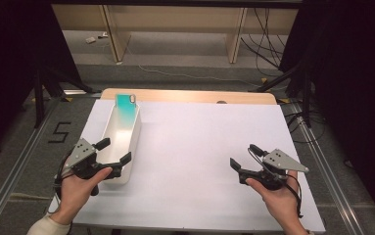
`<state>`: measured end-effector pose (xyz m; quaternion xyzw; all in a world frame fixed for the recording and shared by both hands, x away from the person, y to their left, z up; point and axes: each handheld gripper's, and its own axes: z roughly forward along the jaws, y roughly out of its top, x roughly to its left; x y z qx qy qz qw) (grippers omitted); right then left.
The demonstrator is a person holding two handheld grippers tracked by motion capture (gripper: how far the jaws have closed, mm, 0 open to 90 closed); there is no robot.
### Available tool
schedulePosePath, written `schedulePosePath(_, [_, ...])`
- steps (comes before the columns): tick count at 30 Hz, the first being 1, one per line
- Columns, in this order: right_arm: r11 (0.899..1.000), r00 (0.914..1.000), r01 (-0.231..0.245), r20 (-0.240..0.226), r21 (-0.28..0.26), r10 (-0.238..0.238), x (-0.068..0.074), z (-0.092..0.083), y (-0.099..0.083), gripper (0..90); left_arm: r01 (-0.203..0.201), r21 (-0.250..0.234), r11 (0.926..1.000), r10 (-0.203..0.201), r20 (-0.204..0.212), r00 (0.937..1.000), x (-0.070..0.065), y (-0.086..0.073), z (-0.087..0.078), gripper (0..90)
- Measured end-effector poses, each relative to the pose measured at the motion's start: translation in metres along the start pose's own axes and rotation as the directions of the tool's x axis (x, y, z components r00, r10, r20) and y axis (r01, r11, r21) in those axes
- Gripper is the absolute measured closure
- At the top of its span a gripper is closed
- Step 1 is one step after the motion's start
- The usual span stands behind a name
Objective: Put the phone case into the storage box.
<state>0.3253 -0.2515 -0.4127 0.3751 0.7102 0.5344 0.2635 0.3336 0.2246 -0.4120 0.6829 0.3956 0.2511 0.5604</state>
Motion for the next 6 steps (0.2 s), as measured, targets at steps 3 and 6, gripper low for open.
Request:
schedulePosePath(3, [1.000,1.0000,0.005,0.008,-0.003,-0.005,0.0001,0.0009,-0.0006,17.4,0.010,0.005,0.9999,-0.010,-0.002,0.9999,-0.0002,-0.0019,-0.0003,7.8])
schedulePosePath(6, [1.000,1.0000,0.006,0.004,0.000,-0.006,-0.0002,0.0007,-0.0006,17.4,0.010,0.008,0.9999,-0.010,0.003,0.9999,-0.0011,-0.0031,-0.0001,7.8])
